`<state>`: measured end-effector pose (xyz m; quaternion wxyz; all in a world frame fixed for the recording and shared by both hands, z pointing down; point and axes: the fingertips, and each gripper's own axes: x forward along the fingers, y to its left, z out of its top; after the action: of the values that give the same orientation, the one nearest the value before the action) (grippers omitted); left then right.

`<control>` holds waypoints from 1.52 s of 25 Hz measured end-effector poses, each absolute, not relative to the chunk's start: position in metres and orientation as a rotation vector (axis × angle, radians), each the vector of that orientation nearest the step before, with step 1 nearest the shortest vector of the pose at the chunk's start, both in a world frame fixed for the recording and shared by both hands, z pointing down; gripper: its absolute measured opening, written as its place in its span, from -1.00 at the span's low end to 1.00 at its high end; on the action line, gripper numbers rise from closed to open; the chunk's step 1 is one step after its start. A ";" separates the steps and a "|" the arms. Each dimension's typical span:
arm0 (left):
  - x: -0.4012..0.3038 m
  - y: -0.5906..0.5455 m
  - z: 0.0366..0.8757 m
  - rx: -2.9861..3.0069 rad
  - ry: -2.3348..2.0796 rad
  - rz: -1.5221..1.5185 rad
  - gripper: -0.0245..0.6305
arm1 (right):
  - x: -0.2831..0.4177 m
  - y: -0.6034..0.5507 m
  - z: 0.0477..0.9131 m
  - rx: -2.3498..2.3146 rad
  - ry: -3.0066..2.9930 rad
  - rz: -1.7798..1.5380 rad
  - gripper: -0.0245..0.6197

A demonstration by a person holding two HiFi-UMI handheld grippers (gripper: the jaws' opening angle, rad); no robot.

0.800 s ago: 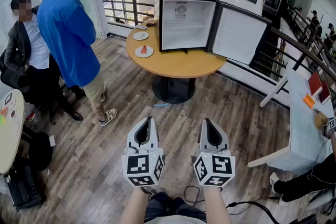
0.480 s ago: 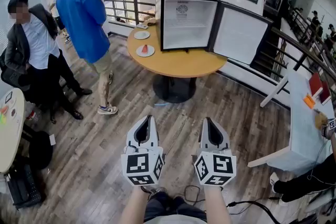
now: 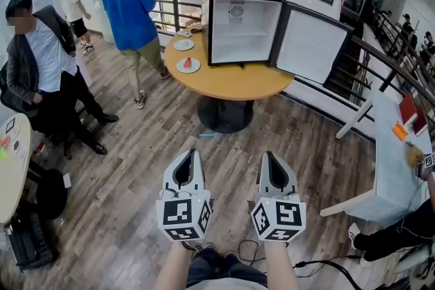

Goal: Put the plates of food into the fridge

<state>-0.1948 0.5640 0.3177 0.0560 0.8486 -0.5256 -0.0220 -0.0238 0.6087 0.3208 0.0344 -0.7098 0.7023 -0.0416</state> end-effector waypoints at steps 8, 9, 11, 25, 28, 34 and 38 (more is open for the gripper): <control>-0.209 0.563 0.321 2.560 -1.610 -0.061 -0.90 | -0.035 0.606 0.325 -2.158 2.177 -0.152 -0.88; -0.212 0.562 0.321 2.556 -1.612 -0.061 -0.90 | -0.037 0.605 0.326 -2.154 2.176 -0.164 -0.88; -0.220 0.560 0.321 2.548 -1.614 -0.060 -0.90 | -0.043 0.604 0.327 -2.147 2.175 -0.182 -0.88; -0.268 0.540 0.333 2.513 -1.651 -0.034 -0.90 | -0.088 0.583 0.335 -2.116 2.223 -0.181 -0.88; -0.272 0.532 0.332 2.503 -1.663 -0.042 -0.90 | -0.091 0.574 0.338 -2.110 2.239 -0.189 -0.88; -0.274 0.506 0.335 2.484 -1.696 -0.028 -0.90 | -0.090 0.543 0.341 -2.085 2.255 -0.209 -0.88; -0.271 0.479 0.337 2.461 -1.723 -0.028 -0.90 | -0.086 0.512 0.341 -2.059 2.280 -0.209 -0.88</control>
<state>-0.2709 0.4786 0.3374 0.0687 0.8171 -0.5723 -0.0092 -0.0863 0.5117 0.3407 0.0314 -0.6684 0.7401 -0.0680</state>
